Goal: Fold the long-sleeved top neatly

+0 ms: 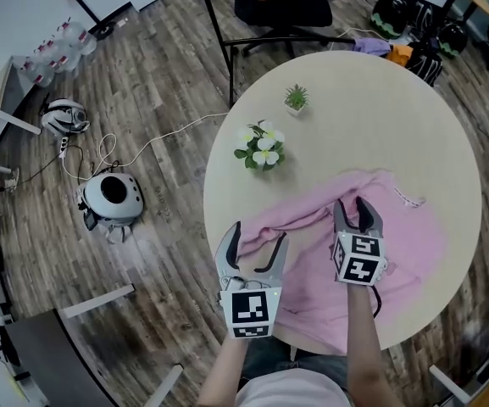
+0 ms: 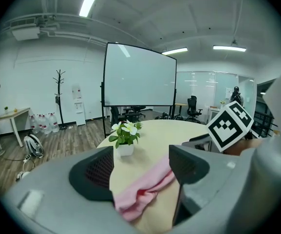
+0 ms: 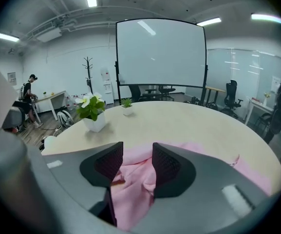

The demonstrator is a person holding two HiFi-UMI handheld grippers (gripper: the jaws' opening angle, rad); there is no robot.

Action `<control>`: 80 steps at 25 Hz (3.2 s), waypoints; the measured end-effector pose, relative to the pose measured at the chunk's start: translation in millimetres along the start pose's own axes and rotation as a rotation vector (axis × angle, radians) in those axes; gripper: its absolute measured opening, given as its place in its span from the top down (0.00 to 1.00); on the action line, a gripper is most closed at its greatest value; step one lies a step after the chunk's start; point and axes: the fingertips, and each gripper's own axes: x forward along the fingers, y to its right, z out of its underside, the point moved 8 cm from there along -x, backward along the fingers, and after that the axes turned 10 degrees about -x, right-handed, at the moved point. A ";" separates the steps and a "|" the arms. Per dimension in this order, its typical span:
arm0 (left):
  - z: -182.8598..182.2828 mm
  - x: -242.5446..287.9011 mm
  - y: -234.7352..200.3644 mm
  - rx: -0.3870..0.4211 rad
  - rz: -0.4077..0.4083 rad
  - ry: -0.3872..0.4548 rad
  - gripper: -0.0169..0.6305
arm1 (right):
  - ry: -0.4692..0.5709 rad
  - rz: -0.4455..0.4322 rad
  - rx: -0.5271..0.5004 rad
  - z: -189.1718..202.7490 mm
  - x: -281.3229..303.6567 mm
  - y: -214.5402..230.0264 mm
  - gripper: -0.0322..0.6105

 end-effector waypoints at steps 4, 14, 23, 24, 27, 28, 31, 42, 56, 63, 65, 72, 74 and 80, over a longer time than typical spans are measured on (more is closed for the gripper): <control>0.6 -7.8 -11.4 -0.014 -0.023 0.005 0.43 | 0.021 -0.072 -0.033 -12.2 -6.0 -23.0 0.66; 11.8 -23.6 -32.1 -0.043 -0.065 0.014 0.43 | -0.098 -0.241 -0.140 11.6 5.1 -87.6 0.71; 21.3 -36.6 -58.9 -0.076 -0.115 0.013 0.43 | -0.196 -0.274 -0.199 29.7 33.8 -110.4 0.71; 22.1 -37.5 -62.0 -0.079 -0.120 0.012 0.43 | -0.192 -0.270 -0.199 26.5 37.0 -110.1 0.71; 24.2 -40.1 -69.5 -0.088 -0.138 0.008 0.43 | -0.180 -0.266 -0.196 14.1 47.5 -108.9 0.71; 24.8 -40.9 -71.4 -0.091 -0.143 0.007 0.43 | -0.181 -0.268 -0.196 10.6 51.2 -109.1 0.71; 27.7 -42.2 -77.8 -0.097 -0.156 0.005 0.43 | -0.210 -0.289 -0.207 5.9 65.1 -114.9 0.70; 33.2 -37.7 -81.3 -0.112 -0.160 -0.006 0.43 | -0.254 -0.291 -0.252 9.5 76.9 -126.5 0.68; 20.0 -26.3 -61.0 -0.073 -0.104 0.008 0.43 | -0.104 -0.230 -0.155 -20.4 48.6 -91.4 0.87; 7.9 -10.8 -22.1 -0.032 -0.012 0.019 0.43 | 0.049 -0.144 -0.030 -51.2 -3.6 -19.9 0.87; 5.4 -5.2 -8.9 -0.019 0.019 0.020 0.43 | 0.065 -0.121 -0.002 -51.9 -16.6 4.5 0.87; -1.6 10.3 38.5 0.027 0.113 0.014 0.43 | 0.002 -0.069 0.082 -21.1 -43.8 78.5 0.87; -2.1 13.7 50.9 0.039 0.134 0.007 0.43 | -0.044 -0.055 0.105 -4.5 -46.4 91.8 0.87; 1.3 21.5 74.4 0.071 0.169 -0.021 0.43 | -0.249 0.001 0.142 57.3 -36.0 108.2 0.82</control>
